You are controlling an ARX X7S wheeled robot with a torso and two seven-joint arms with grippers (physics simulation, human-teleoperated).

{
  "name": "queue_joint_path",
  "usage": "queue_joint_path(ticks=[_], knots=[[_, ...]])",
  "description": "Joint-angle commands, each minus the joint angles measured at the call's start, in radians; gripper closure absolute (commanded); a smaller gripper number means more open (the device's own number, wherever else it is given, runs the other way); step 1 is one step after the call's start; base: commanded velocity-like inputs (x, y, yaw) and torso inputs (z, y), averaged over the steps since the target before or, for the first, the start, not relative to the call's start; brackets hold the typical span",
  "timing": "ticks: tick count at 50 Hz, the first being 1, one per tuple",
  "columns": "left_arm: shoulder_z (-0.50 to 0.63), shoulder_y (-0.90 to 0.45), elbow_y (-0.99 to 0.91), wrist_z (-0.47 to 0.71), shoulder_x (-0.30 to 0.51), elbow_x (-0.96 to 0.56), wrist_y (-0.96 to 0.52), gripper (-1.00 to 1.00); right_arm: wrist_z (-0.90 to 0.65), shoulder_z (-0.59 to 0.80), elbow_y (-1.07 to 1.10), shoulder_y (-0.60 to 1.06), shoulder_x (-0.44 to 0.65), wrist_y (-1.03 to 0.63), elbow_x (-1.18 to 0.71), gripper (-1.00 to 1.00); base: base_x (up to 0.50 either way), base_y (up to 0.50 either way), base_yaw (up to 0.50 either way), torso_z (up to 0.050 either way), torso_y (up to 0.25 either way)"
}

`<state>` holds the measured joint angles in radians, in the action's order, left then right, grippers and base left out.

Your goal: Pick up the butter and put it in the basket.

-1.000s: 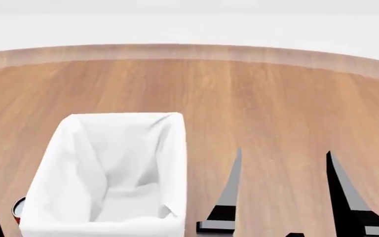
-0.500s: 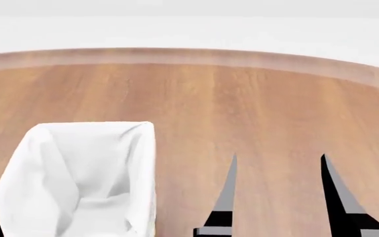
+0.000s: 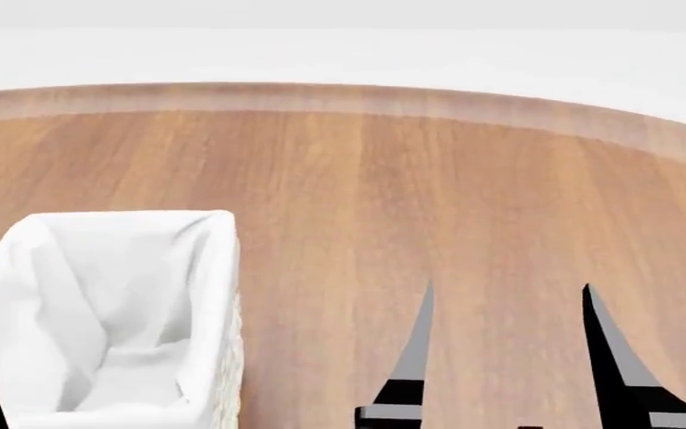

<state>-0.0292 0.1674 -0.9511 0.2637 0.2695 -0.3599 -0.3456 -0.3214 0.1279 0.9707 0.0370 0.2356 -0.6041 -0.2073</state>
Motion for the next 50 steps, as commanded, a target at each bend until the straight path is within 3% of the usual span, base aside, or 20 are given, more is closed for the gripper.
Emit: queue_joint_path(ticks=[1, 35, 40, 50], knots=[[-0.003, 0.001, 0.022, -0.040, -0.008, -0.020, 0.055, -1.00, 0.002, -0.022, -0.006, 0.000, -0.003, 0.017, -0.016, -1.00, 0.00, 0.00, 0.00, 0.000, 0.000], [0.009, 0.002, 0.024, -0.017, 0.011, -0.035, 0.068, -1.00, -0.035, 0.009, -0.003, 0.005, 0.041, 0.035, -0.022, -1.00, 0.00, 0.00, 0.46, 0.000, 0.000], [0.011, -0.008, 0.022, -0.004, 0.021, -0.054, 0.041, -1.00, -0.039, -0.007, -0.001, 0.007, 0.036, 0.026, -0.052, -1.00, 0.00, 0.00, 0.00, 0.000, 0.000], [0.026, -0.010, 0.025, 0.012, 0.036, -0.048, 0.034, -1.00, -0.047, -0.006, -0.001, 0.010, 0.041, 0.019, -0.064, -1.00, 0.00, 0.00, 0.00, 0.050, 0.000]])
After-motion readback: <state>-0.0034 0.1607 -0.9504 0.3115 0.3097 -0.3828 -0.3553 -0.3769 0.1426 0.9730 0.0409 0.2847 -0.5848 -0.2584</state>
